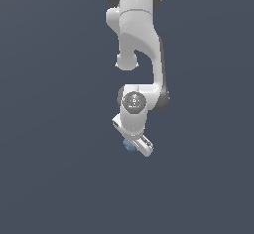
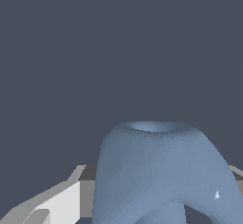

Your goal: Pick up the object and move it to a goal position.

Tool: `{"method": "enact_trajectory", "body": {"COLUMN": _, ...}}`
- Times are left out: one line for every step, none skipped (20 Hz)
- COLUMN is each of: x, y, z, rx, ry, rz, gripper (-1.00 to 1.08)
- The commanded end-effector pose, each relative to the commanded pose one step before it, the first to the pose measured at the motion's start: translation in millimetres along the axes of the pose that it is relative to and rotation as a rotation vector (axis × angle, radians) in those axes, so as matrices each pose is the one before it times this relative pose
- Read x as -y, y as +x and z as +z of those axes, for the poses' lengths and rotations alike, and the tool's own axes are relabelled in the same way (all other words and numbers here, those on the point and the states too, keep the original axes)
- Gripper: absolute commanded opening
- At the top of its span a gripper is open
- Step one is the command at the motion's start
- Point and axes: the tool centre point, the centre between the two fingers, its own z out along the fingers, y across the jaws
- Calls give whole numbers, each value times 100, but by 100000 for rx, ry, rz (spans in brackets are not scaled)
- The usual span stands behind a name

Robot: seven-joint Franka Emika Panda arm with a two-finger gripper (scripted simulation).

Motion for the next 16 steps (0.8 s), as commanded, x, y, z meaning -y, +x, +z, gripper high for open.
{"method": "enact_trajectory", "body": {"x": -148, "y": -259, "z": -364, "rx": -39, "ry": 54, "rz": -19, "gripper": -100}}
{"method": "enact_trajectory", "body": {"x": -100, "y": -154, "z": -190, "rx": 0, "ry": 0, "rz": 0, "gripper": -100}}
{"method": "enact_trajectory", "body": {"x": -115, "y": -176, "z": -218, "rx": 0, "ry": 0, "rz": 0, "gripper": -100}}
{"method": "enact_trajectory", "body": {"x": -130, "y": -199, "z": -246, "rx": 0, "ry": 0, "rz": 0, "gripper": -100}}
{"method": "enact_trajectory", "body": {"x": -145, "y": -223, "z": -276, "rx": 0, "ry": 0, "rz": 0, "gripper": -100}}
{"method": "enact_trajectory", "body": {"x": -161, "y": -247, "z": -306, "rx": 0, "ry": 0, "rz": 0, "gripper": -100}}
{"method": "enact_trajectory", "body": {"x": -178, "y": -273, "z": -338, "rx": 0, "ry": 0, "rz": 0, "gripper": -100}}
{"method": "enact_trajectory", "body": {"x": -194, "y": -298, "z": -370, "rx": 0, "ry": 0, "rz": 0, "gripper": -100}}
{"method": "enact_trajectory", "body": {"x": -225, "y": -309, "z": -405, "rx": 46, "ry": 45, "rz": 26, "gripper": -100}}
{"method": "enact_trajectory", "body": {"x": -228, "y": -350, "z": -435, "rx": 0, "ry": 0, "rz": 0, "gripper": -100}}
{"method": "enact_trajectory", "body": {"x": -245, "y": -377, "z": -468, "rx": 0, "ry": 0, "rz": 0, "gripper": -100}}
{"method": "enact_trajectory", "body": {"x": -262, "y": -403, "z": -501, "rx": 0, "ry": 0, "rz": 0, "gripper": -100}}
{"method": "enact_trajectory", "body": {"x": -278, "y": -429, "z": -535, "rx": 0, "ry": 0, "rz": 0, "gripper": -100}}
{"method": "enact_trajectory", "body": {"x": -295, "y": -456, "z": -569, "rx": 0, "ry": 0, "rz": 0, "gripper": -100}}
{"method": "enact_trajectory", "body": {"x": -309, "y": -484, "z": -598, "rx": 55, "ry": 39, "rz": -15, "gripper": -100}}
{"method": "enact_trajectory", "body": {"x": -320, "y": -495, "z": -619, "rx": 0, "ry": 0, "rz": 0, "gripper": -100}}
